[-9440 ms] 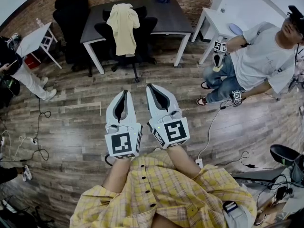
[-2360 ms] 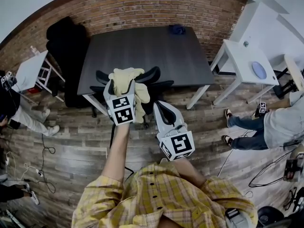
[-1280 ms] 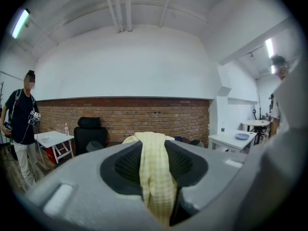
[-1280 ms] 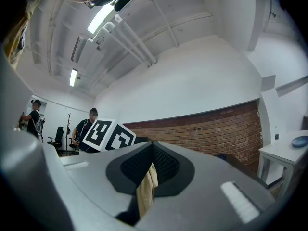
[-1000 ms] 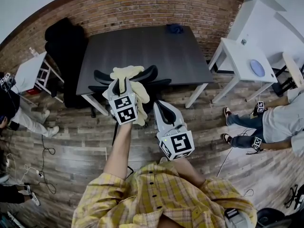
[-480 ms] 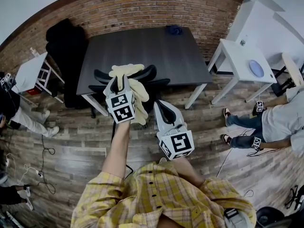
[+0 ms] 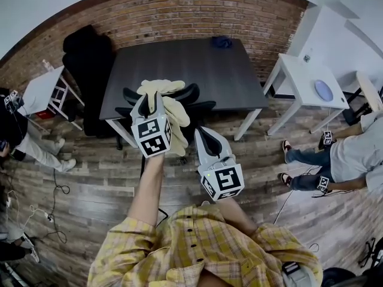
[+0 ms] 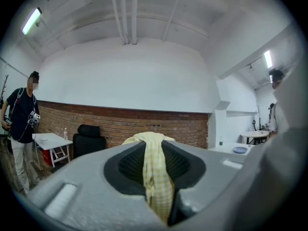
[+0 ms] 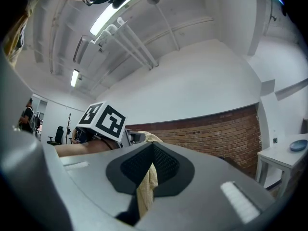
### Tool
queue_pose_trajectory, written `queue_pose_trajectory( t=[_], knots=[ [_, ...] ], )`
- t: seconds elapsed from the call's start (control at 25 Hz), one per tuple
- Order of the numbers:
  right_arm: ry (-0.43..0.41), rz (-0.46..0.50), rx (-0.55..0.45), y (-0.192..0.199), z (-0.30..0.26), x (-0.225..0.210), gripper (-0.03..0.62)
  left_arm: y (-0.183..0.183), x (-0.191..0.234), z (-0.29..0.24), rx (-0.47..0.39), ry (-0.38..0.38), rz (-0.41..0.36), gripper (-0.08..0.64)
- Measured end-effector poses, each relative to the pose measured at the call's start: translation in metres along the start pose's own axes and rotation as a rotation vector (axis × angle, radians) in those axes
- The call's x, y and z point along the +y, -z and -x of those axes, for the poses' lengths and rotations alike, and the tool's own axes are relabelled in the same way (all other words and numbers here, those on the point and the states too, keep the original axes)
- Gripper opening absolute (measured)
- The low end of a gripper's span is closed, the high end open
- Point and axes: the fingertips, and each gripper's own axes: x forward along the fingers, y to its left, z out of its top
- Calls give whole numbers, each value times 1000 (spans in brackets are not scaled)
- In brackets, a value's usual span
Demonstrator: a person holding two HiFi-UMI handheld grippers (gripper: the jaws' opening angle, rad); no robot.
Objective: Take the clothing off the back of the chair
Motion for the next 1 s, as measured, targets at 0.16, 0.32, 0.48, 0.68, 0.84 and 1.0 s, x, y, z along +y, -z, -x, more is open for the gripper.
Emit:
queue_pose_trajectory(
  t=[0.16,0.32,0.48,0.68,0.84,1.0],
  knots=[
    [-6,2,-2,-2,1,3,0,-12,-4,11,-28,5,-7,98],
    [-11,2,0,-4,2,7,0,-31,-5,23,-58,10,-8,98],
    [-16,3,-1,-6,2,11,0,-51,-5,37,-101,16,-12,98],
    [-13,1,-3,-8,3,15,0,-70,-5,55,-150,27,-14,98],
    [-13,1,-6,-12,3,18,1,-82,-4,71,-177,27,-18,100],
    [-13,8,-11,-13,5,21,1,-88,-6,91,-199,34,-18,100]
  ],
)
